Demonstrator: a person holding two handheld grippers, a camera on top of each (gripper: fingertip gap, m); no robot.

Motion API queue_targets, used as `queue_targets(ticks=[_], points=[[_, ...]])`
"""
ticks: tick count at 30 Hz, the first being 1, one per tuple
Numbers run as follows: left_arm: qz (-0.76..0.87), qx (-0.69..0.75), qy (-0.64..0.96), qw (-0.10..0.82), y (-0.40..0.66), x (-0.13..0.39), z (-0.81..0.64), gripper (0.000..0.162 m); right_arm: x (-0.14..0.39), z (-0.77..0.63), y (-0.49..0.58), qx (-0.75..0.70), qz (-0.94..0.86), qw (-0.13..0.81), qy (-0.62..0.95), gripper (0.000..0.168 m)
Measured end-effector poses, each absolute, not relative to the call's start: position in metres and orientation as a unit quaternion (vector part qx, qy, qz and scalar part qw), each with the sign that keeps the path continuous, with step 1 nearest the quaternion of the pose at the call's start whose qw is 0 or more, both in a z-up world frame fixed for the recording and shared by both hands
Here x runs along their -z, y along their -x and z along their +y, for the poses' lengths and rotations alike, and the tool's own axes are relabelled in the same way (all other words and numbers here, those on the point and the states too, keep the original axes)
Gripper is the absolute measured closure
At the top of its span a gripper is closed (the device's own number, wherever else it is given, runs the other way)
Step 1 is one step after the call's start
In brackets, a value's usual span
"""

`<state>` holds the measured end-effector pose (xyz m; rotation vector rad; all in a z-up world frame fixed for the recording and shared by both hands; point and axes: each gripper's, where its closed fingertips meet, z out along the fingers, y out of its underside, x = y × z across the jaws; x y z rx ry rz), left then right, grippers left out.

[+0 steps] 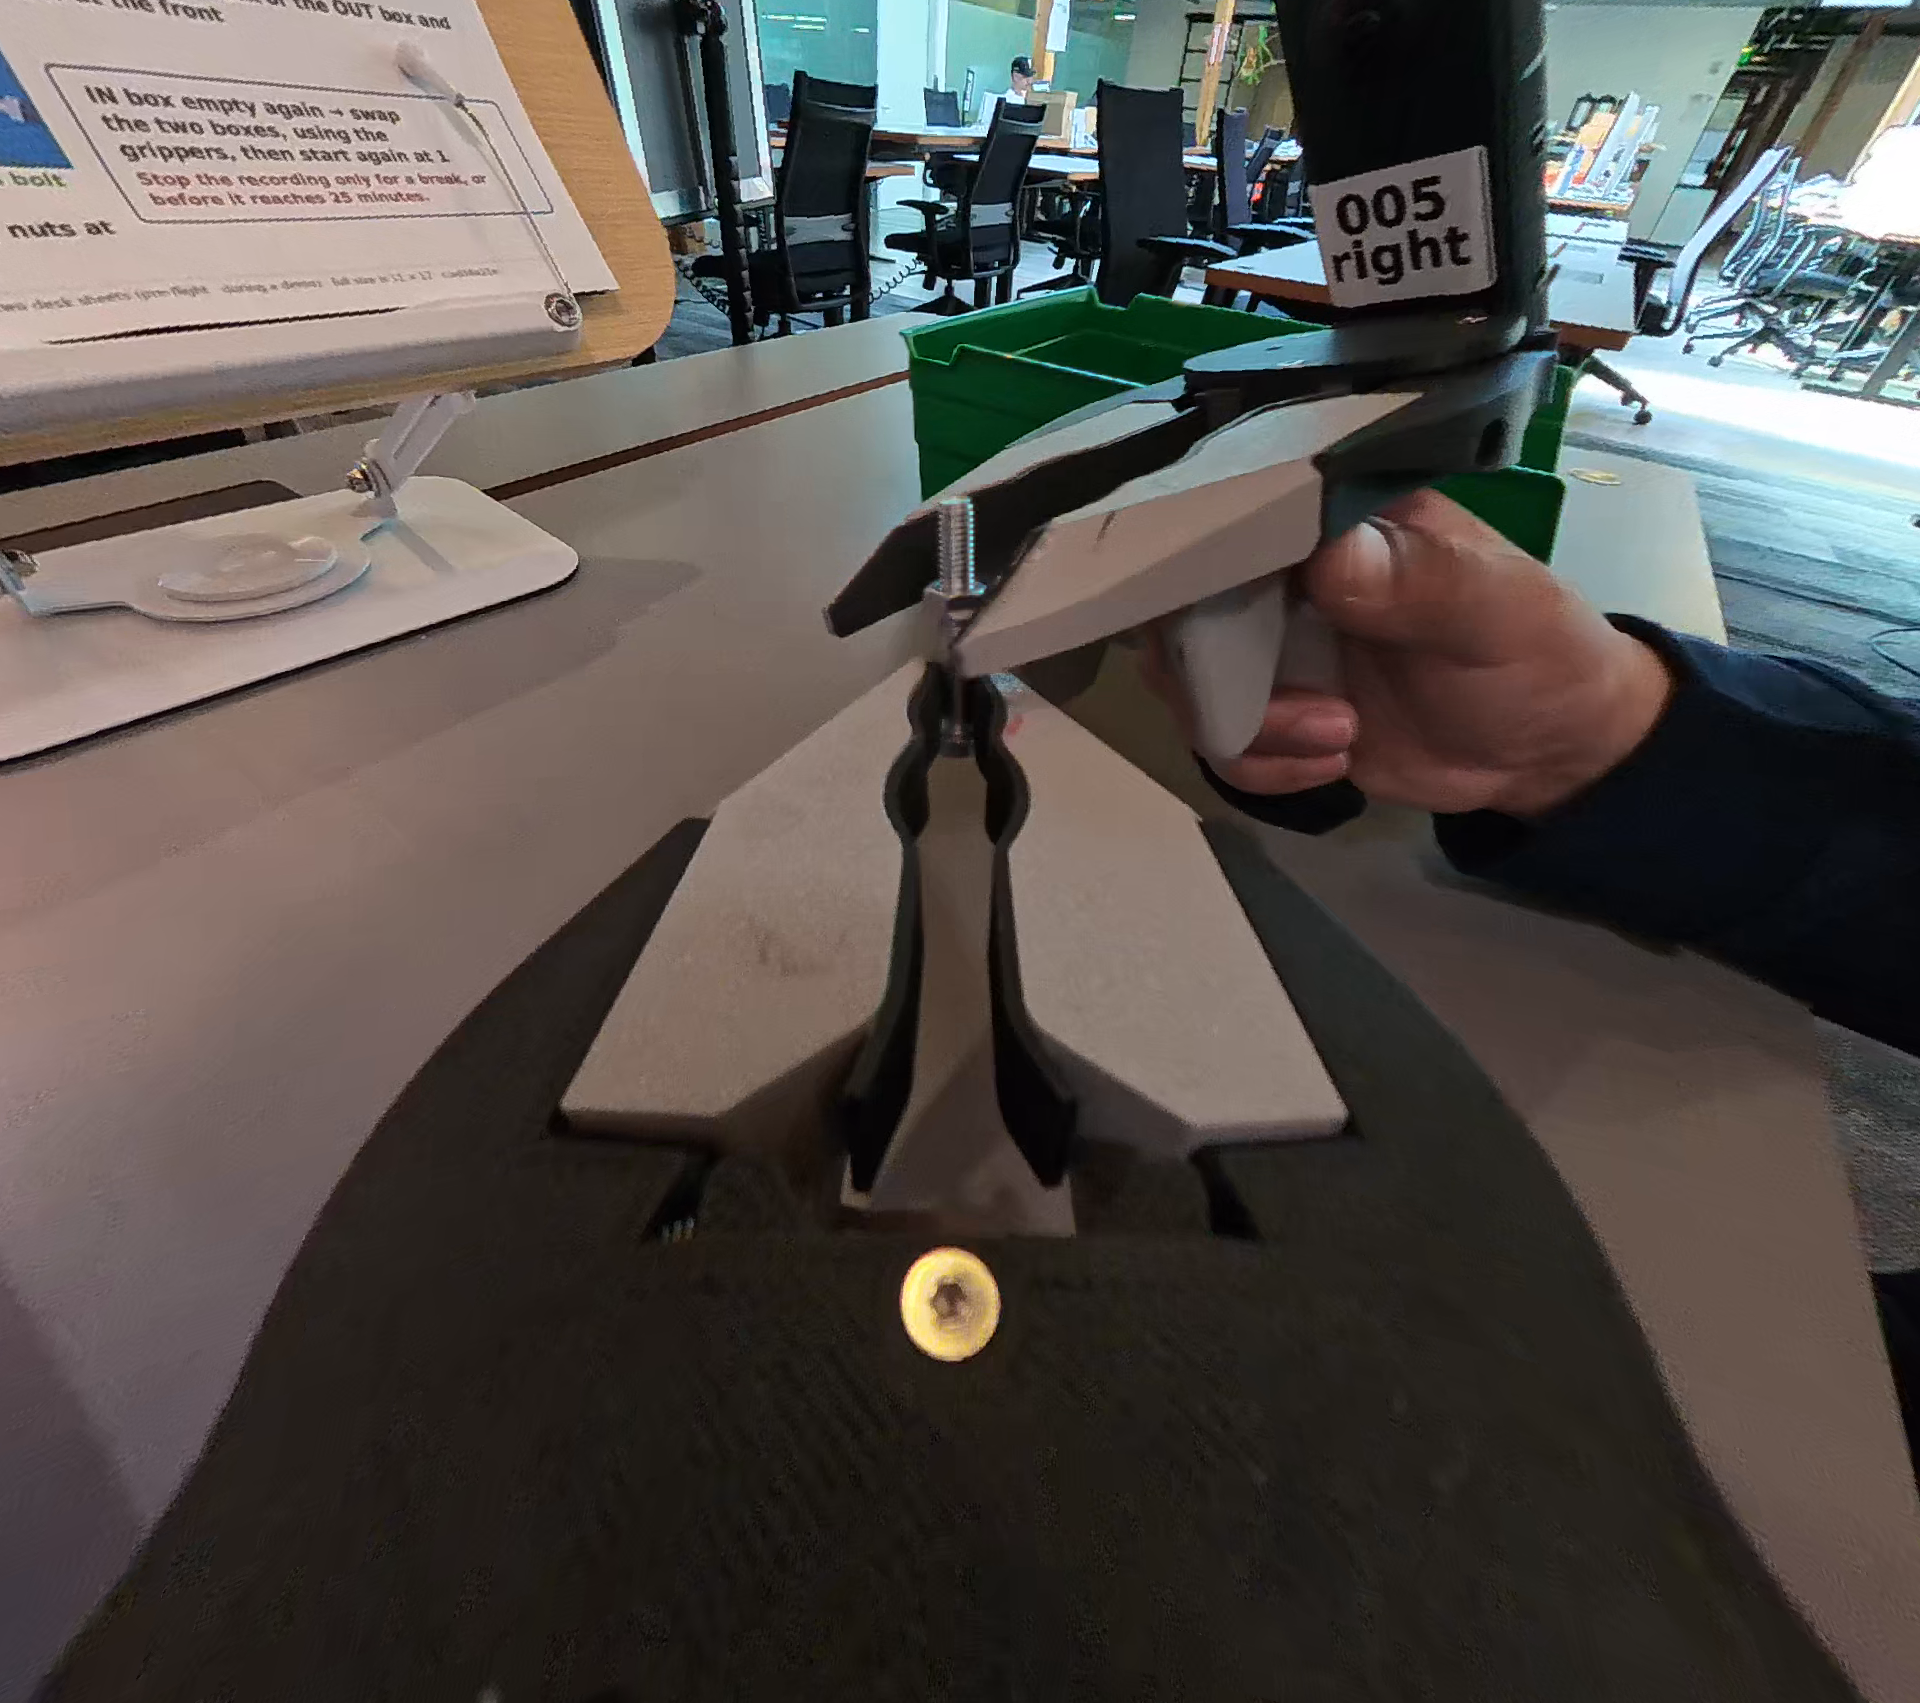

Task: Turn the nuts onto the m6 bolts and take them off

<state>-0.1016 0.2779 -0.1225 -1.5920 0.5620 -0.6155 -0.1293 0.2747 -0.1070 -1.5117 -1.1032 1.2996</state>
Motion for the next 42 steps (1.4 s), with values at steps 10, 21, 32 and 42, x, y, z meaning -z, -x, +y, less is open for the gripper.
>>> queue_targets(ticks=[10,21,32,42], points=[[0.192,0.251,0.683,0.659,0.128,0.107,0.285,0.160,0.092,0.295,0.109,-0.542,-0.383,0.442,0.604,0.145],[0.241,0.230,0.679,0.654,0.111,0.113,0.279,0.160,0.102,0.289,0.118,-0.492,-0.420,0.450,0.615,0.134],[0.245,0.266,0.668,0.650,0.105,0.110,0.274,0.160,0.088,0.264,0.125,-0.537,-0.444,0.440,0.567,0.134],[0.195,0.274,0.658,0.674,0.125,0.097,0.279,0.160,0.083,0.296,0.105,-0.527,-0.377,0.472,0.598,0.137]])
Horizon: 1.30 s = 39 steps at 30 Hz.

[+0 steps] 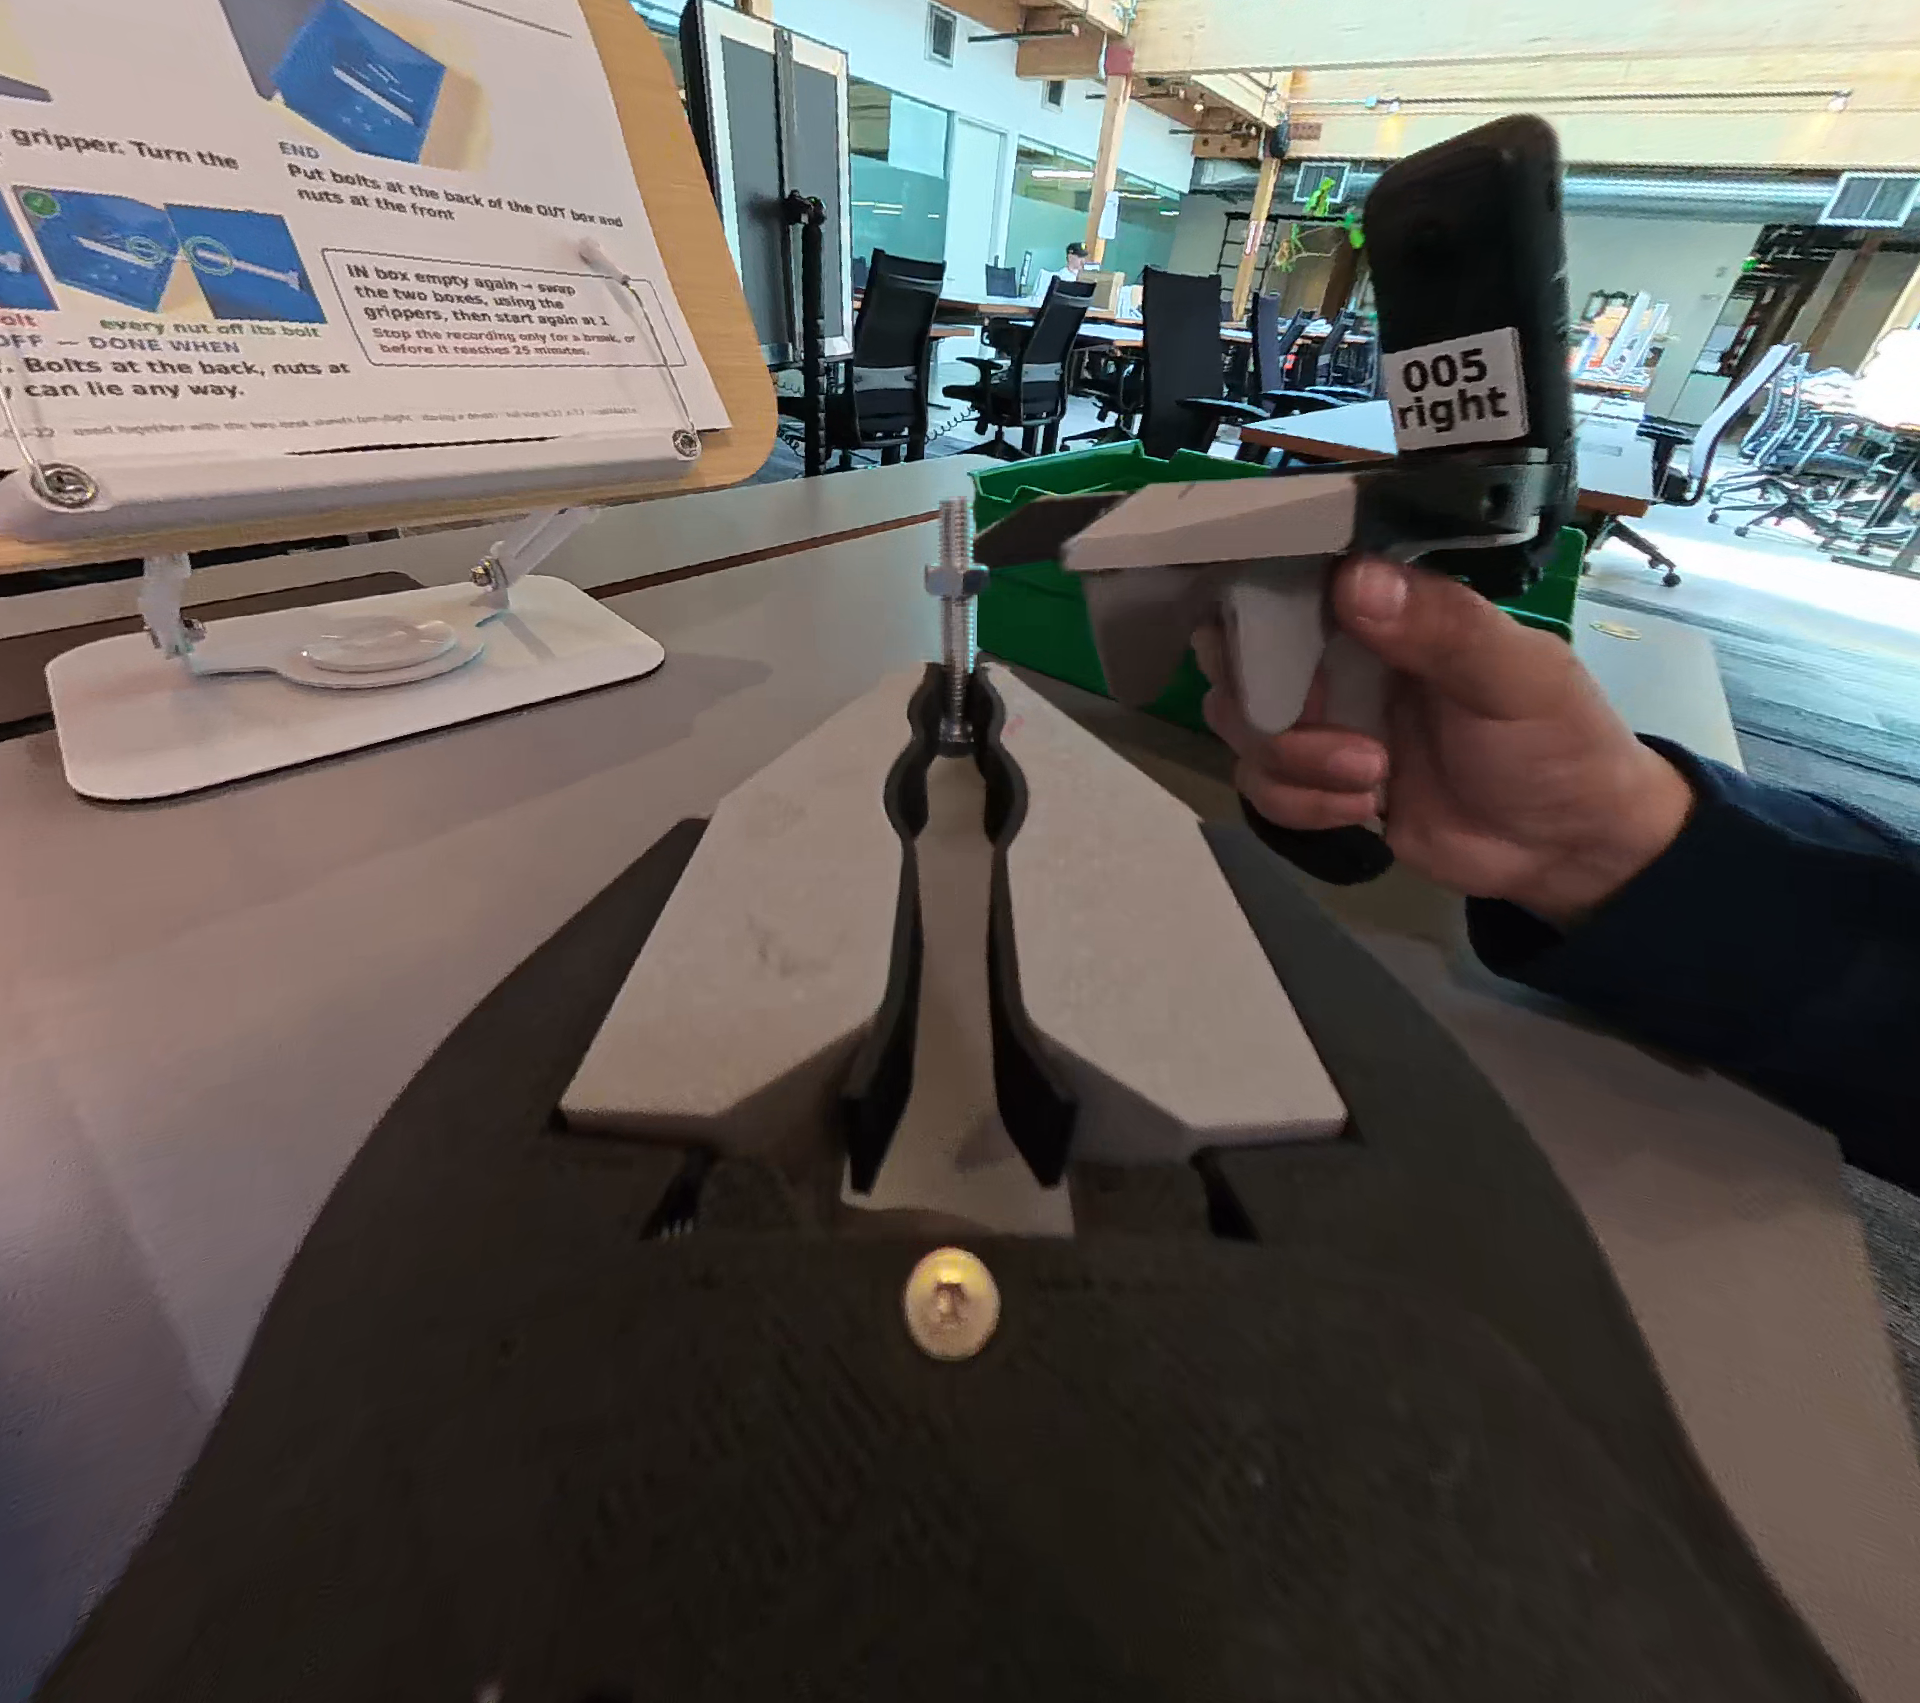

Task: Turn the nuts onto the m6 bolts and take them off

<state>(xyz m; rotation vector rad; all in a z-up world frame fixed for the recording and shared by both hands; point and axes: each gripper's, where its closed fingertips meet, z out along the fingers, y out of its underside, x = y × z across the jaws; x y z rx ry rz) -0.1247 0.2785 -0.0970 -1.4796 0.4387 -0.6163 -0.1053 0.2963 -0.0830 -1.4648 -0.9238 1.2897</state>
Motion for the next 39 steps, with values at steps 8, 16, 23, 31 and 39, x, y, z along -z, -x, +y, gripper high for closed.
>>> queue_targets(ticks=[8,16,23,31,39], points=[[0.243,0.287,0.663,0.647,0.103,0.108,0.272,0.160,0.091,0.267,0.128,-0.502,-0.447,0.465,0.576,0.135],[0.203,0.295,0.660,0.661,0.119,0.101,0.277,0.160,0.084,0.296,0.107,-0.529,-0.369,0.468,0.605,0.137],[0.211,0.289,0.669,0.651,0.114,0.107,0.278,0.160,0.084,0.265,0.123,-0.518,-0.442,0.466,0.565,0.135],[0.238,0.315,0.662,0.637,0.101,0.109,0.270,0.160,0.094,0.271,0.125,-0.522,-0.427,0.441,0.591,0.134],[0.187,0.321,0.660,0.653,0.121,0.101,0.278,0.160,0.086,0.295,0.107,-0.530,-0.370,0.462,0.607,0.138]])
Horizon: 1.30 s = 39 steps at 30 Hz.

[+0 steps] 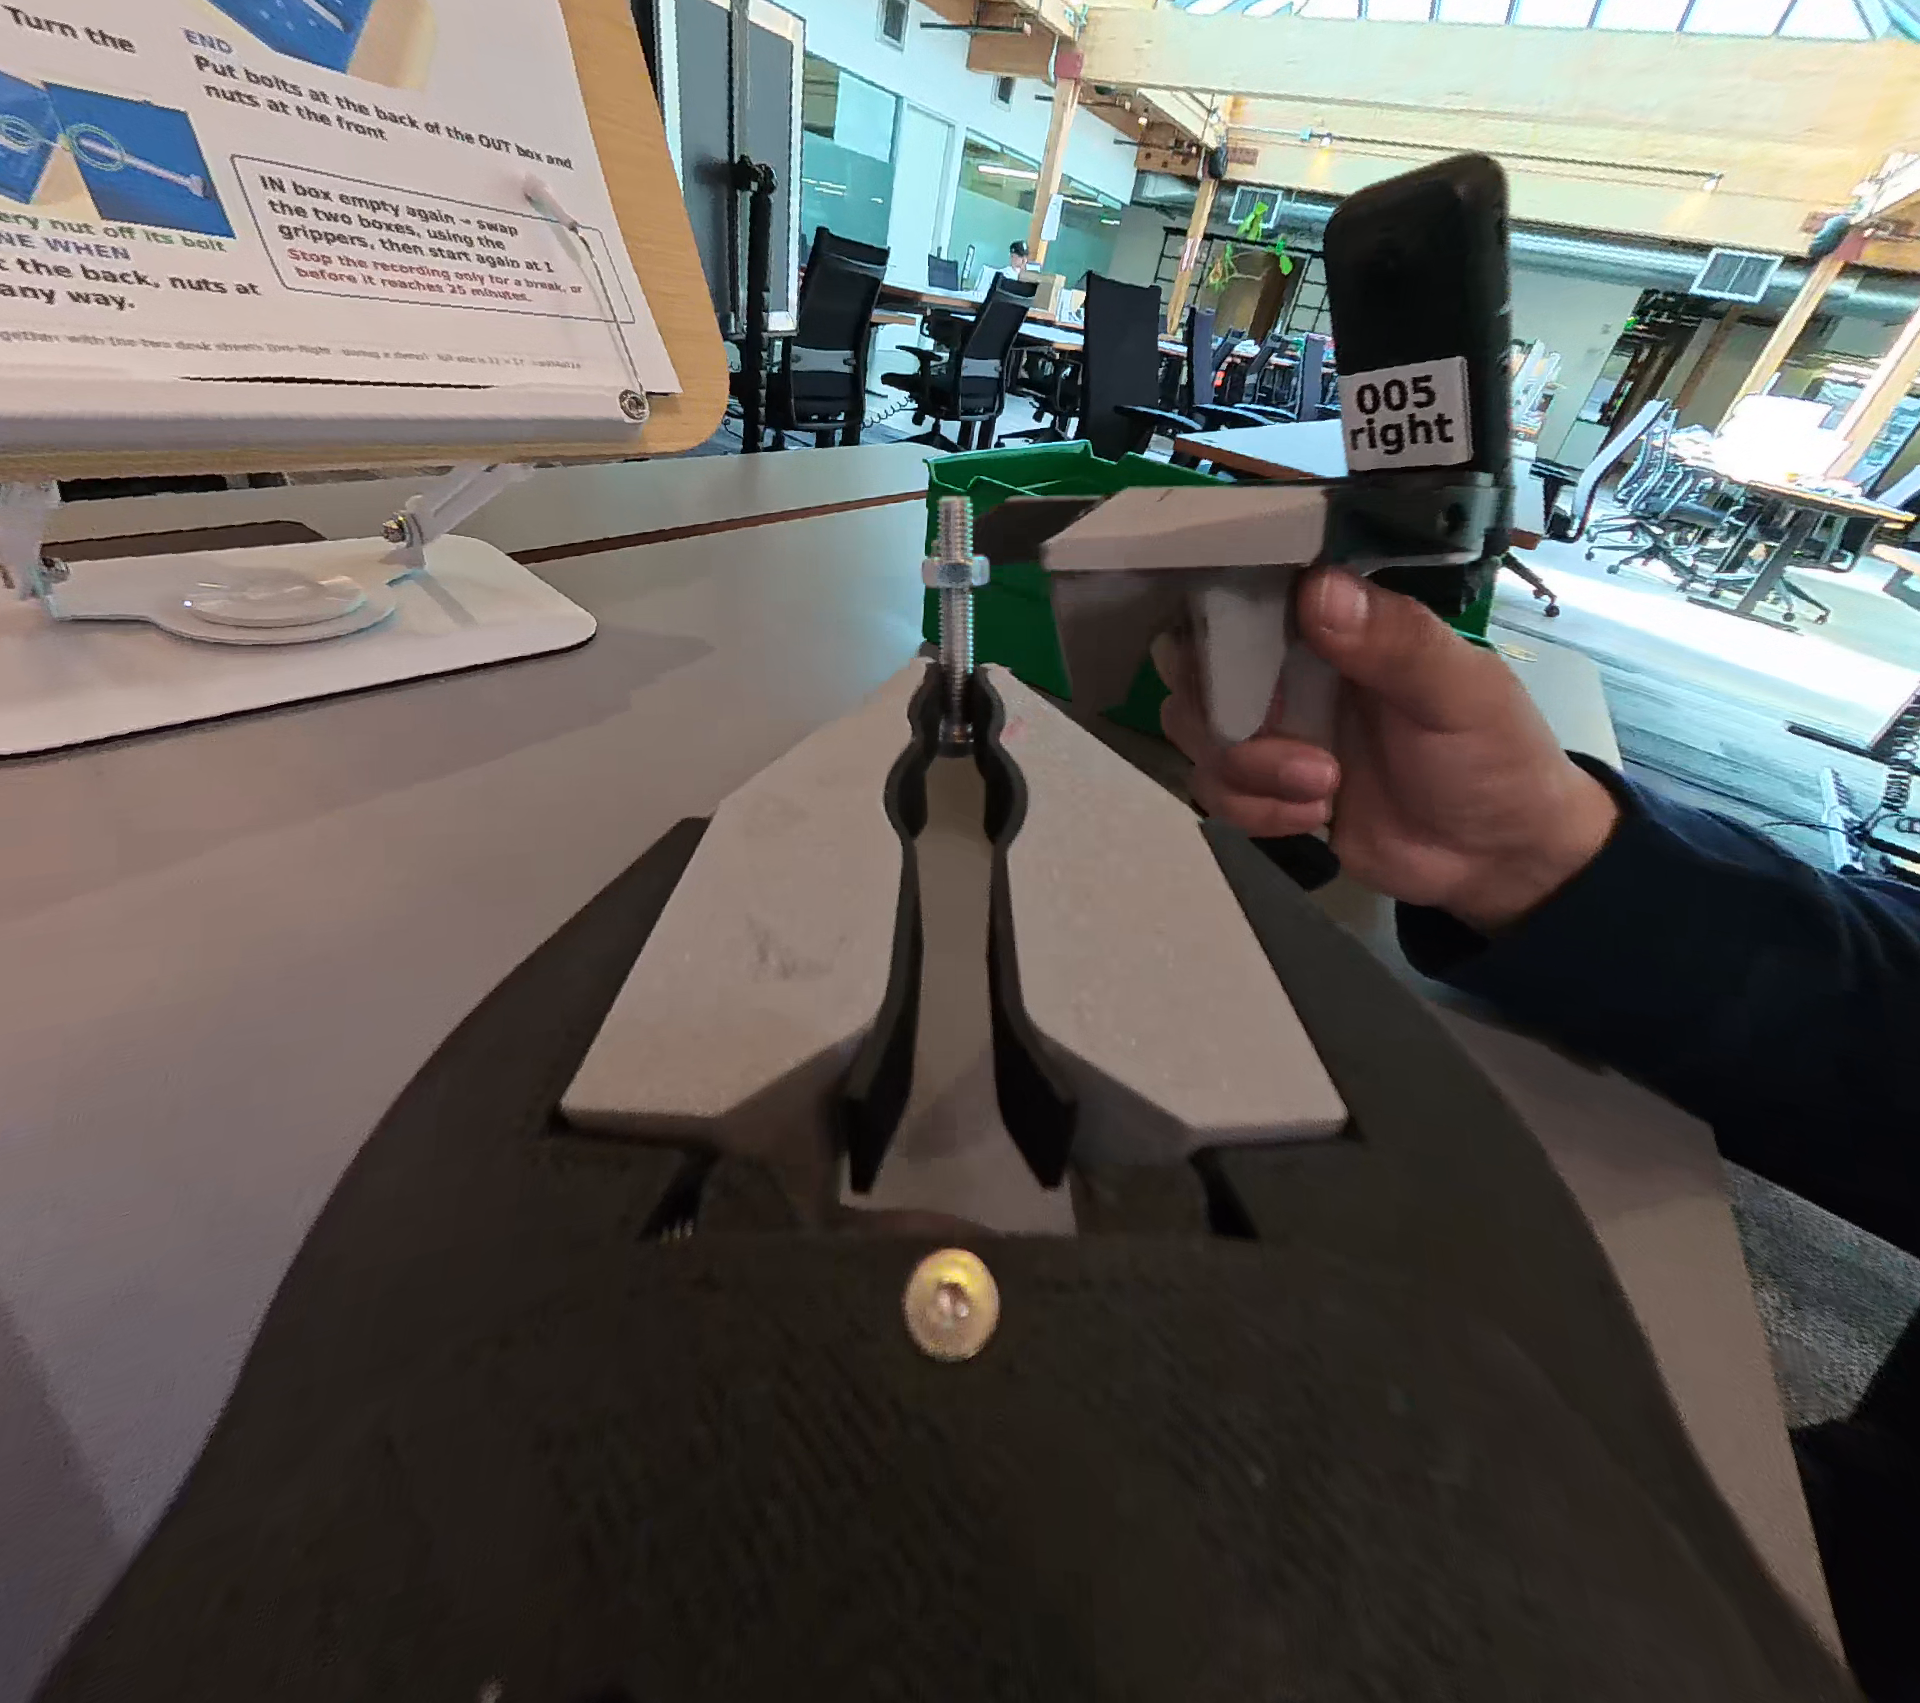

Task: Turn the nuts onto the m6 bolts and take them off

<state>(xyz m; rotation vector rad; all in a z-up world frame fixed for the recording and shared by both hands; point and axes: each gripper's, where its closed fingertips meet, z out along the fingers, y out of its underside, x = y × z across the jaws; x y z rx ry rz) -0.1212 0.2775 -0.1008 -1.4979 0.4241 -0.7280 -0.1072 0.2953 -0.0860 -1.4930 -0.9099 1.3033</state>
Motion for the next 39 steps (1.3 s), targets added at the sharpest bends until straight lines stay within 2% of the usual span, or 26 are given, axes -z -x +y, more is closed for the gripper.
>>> queue_targets(ticks=[25,28,31,39], points=[[0.254,0.342,0.657,0.621,0.093,0.111,0.263,0.160,0.095,0.273,0.124,-0.517,-0.430,0.444,0.592,0.137],[0.233,0.306,0.668,0.637,0.104,0.112,0.273,0.159,0.098,0.284,0.118,-0.503,-0.416,0.449,0.611,0.134],[0.207,0.325,0.657,0.648,0.113,0.103,0.273,0.160,0.098,0.297,0.111,-0.498,-0.386,0.458,0.628,0.139],[0.197,0.304,0.675,0.643,0.117,0.111,0.280,0.160,0.088,0.271,0.121,-0.522,-0.431,0.458,0.577,0.137]])
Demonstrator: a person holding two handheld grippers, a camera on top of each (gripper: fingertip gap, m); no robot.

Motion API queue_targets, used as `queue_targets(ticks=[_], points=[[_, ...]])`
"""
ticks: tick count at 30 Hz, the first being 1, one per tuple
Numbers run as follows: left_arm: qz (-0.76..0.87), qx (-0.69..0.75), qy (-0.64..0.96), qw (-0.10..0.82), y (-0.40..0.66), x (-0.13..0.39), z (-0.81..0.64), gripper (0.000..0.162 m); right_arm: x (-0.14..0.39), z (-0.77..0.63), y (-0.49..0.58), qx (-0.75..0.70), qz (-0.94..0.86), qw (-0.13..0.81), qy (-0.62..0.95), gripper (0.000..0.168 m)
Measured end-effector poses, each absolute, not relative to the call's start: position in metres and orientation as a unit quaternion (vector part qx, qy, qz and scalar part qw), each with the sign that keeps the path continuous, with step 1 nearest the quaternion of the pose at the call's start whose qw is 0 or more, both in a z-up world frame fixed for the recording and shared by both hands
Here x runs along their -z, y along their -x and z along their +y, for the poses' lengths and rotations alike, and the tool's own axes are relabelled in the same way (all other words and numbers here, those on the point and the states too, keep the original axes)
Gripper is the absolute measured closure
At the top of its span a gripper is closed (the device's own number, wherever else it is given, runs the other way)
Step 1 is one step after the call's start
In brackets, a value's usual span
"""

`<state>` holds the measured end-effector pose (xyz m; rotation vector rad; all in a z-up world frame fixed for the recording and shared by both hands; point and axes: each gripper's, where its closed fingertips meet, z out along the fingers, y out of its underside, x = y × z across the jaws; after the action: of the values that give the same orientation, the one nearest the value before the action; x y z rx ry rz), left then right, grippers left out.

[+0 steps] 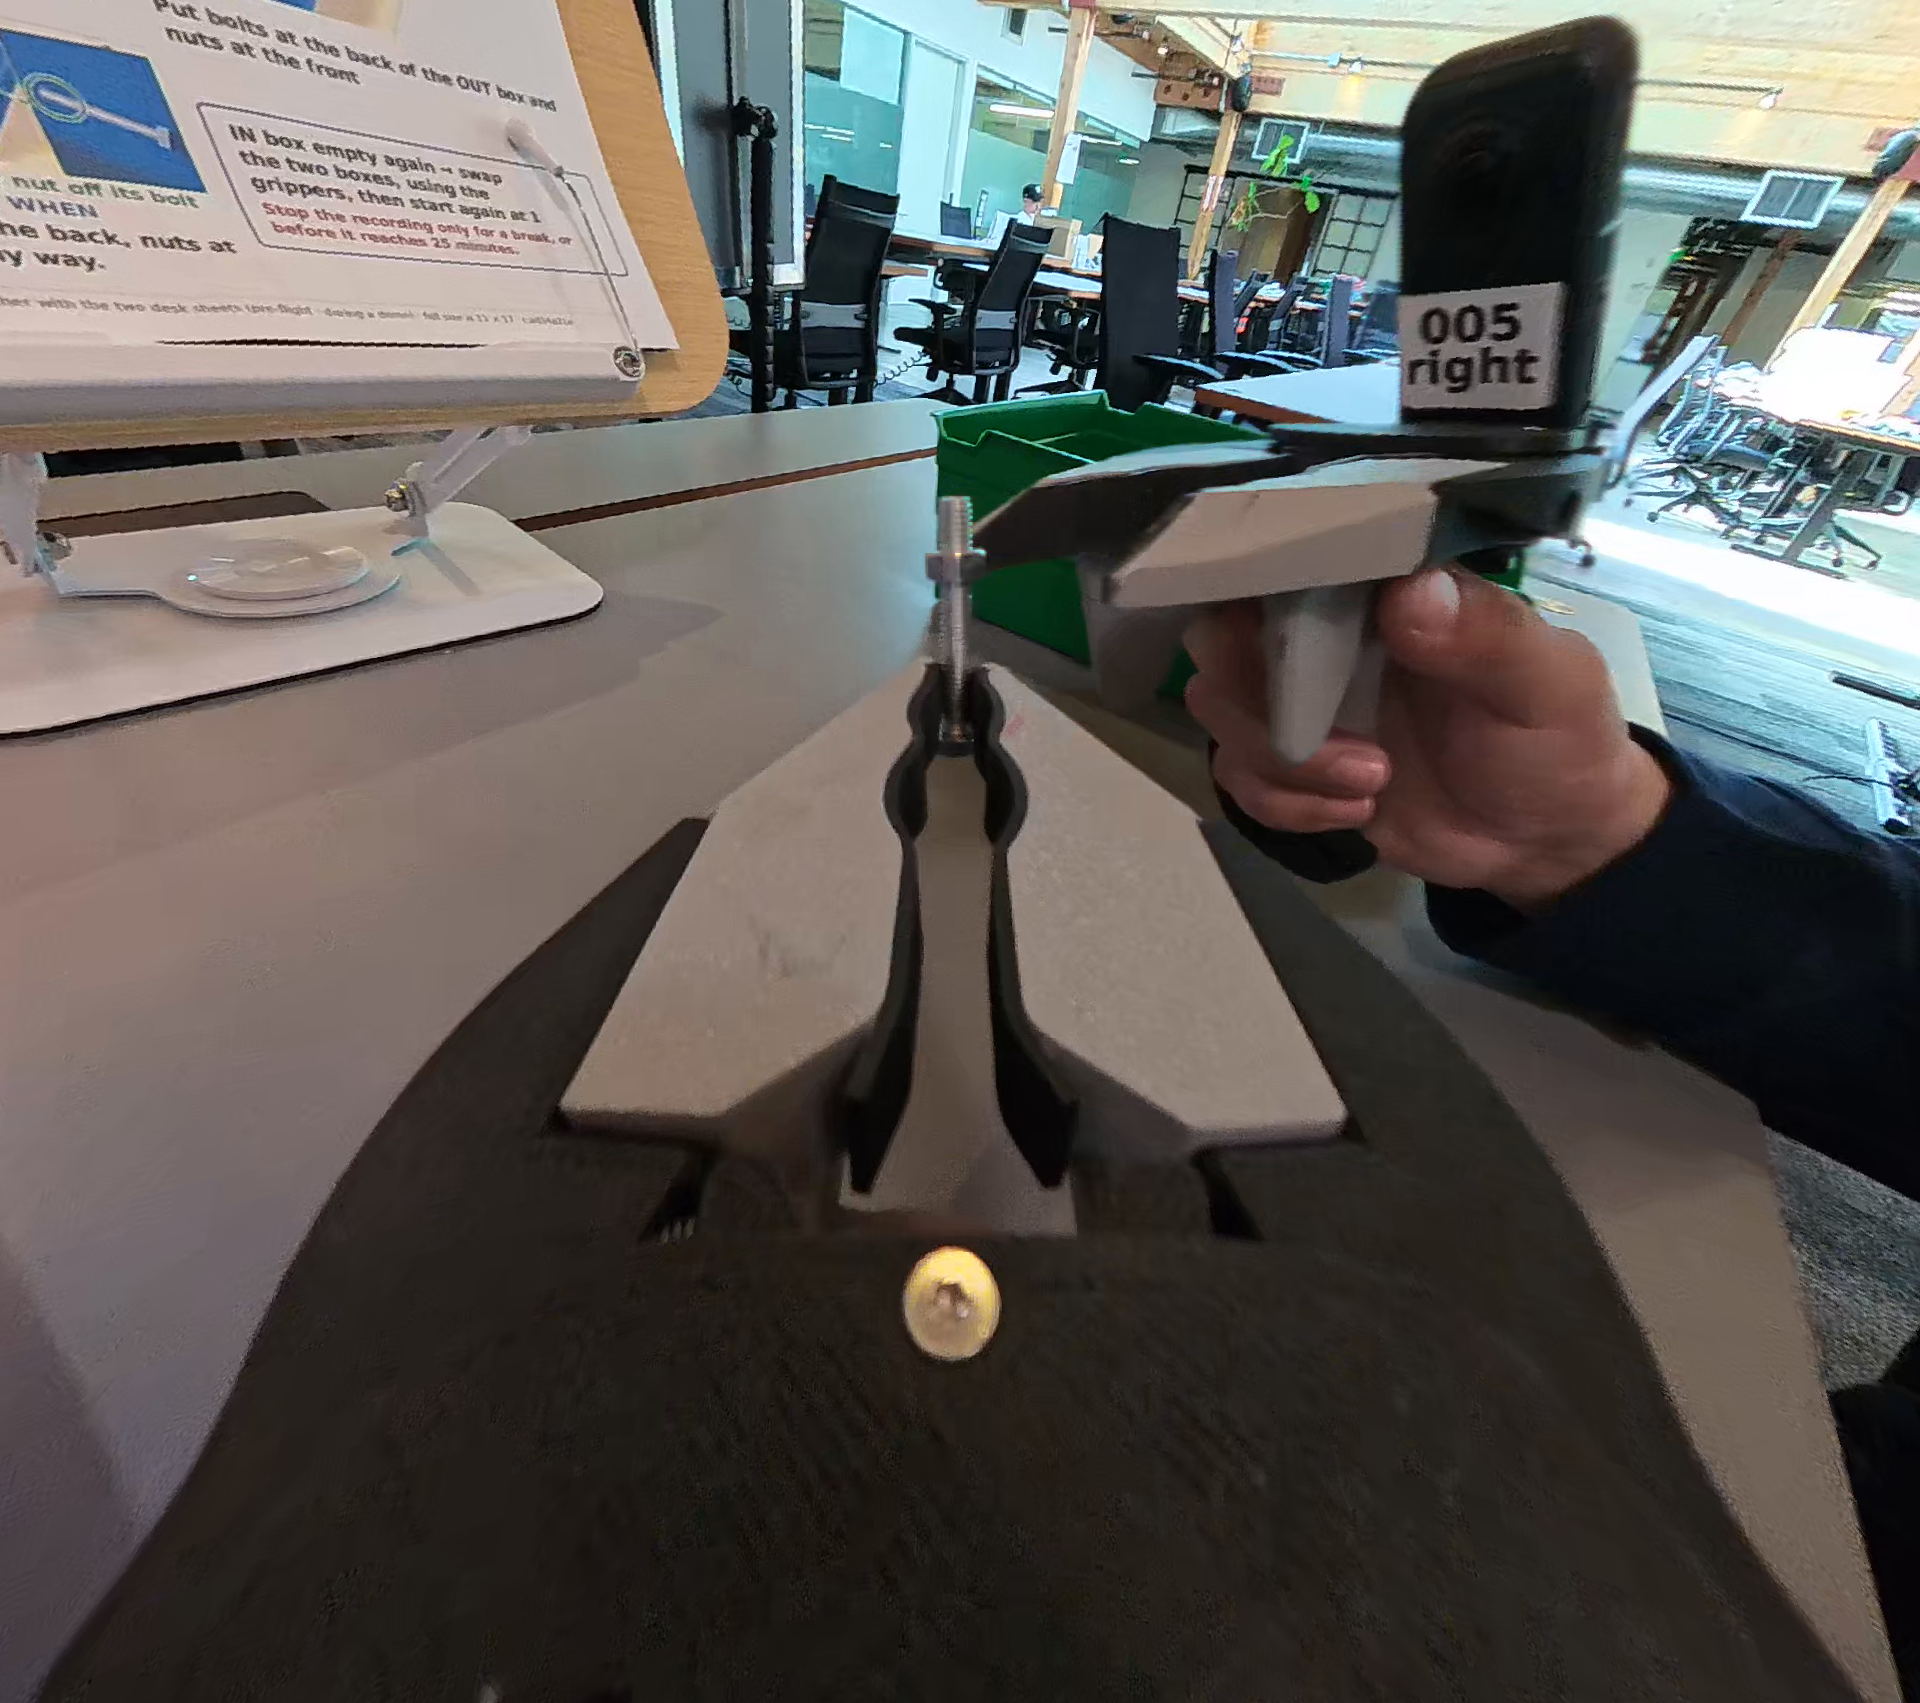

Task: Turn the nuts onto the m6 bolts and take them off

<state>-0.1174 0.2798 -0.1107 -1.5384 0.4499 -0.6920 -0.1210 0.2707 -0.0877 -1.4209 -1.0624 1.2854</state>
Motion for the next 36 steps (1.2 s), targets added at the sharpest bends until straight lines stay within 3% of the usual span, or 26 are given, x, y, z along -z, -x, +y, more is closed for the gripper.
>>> queue_targets(ticks=[16,23,28,36], points=[[0.241,0.309,0.663,0.637,0.100,0.111,0.270,0.159,0.088,0.261,0.127,-0.539,-0.435,0.441,0.570,0.131],[0.222,0.287,0.670,0.648,0.112,0.110,0.276,0.160,0.085,0.259,0.126,-0.553,-0.433,0.436,0.563,0.136],[0.264,0.278,0.665,0.641,0.096,0.114,0.269,0.160,0.088,0.250,0.132,-0.558,-0.445,0.421,0.560,0.129],[0.213,0.280,0.675,0.648,0.115,0.111,0.279,0.160,0.082,0.261,0.123,-0.560,-0.421,0.437,0.564,0.133]])
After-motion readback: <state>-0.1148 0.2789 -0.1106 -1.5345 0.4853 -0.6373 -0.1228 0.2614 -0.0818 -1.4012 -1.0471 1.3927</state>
